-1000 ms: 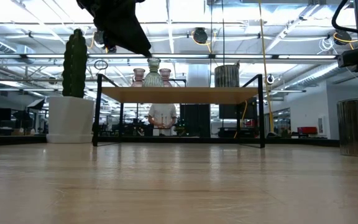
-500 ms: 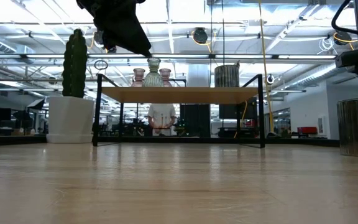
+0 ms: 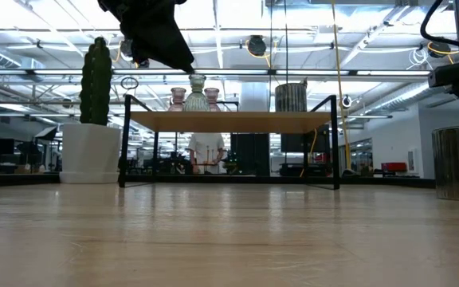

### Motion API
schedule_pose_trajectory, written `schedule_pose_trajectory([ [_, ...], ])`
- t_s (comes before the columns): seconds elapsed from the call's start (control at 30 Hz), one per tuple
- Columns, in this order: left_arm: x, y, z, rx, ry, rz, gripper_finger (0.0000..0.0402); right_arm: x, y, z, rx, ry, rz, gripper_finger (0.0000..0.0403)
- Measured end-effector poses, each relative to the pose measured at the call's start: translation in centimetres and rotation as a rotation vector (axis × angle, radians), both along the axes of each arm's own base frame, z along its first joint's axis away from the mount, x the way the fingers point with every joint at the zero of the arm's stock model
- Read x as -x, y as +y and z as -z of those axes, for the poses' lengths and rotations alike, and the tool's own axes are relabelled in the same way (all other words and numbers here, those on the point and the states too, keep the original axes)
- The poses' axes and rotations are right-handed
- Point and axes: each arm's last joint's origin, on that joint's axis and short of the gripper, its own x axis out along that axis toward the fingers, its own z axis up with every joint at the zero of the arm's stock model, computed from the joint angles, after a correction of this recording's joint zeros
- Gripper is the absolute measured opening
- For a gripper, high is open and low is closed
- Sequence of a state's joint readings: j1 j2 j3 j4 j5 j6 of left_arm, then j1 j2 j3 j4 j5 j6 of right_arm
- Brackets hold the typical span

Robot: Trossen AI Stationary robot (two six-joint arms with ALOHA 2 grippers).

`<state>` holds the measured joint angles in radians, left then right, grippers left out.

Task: Pick & Place candle stick holders
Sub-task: Put the top silver scented candle on the shelf

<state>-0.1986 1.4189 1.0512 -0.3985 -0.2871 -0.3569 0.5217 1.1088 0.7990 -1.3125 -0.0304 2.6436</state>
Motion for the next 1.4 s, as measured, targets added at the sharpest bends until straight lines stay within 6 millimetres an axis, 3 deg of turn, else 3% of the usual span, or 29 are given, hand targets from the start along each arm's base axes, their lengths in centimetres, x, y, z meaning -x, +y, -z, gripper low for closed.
schedule_pose_trajectory([
  [0.47, 0.00, 0.00, 0.00, -0.004, 0.001, 0.003, 0.0104, -0.12, -0.03, 0.04, -0.028, 0.007, 0.007, 0.0380],
  [1.1, 0.00, 0.00, 0.00, -0.003, 0.001, 0.002, 0.0104, -0.18, -0.13, 0.06, 0.007, -0.012, -0.010, 0.0211],
  [1.4, 0.00, -0.01, 0.00, 0.000, 0.000, 0.000, 0.0104, -0.39, -0.57, 0.06, 0.069, -0.041, -0.017, 0.0176],
])
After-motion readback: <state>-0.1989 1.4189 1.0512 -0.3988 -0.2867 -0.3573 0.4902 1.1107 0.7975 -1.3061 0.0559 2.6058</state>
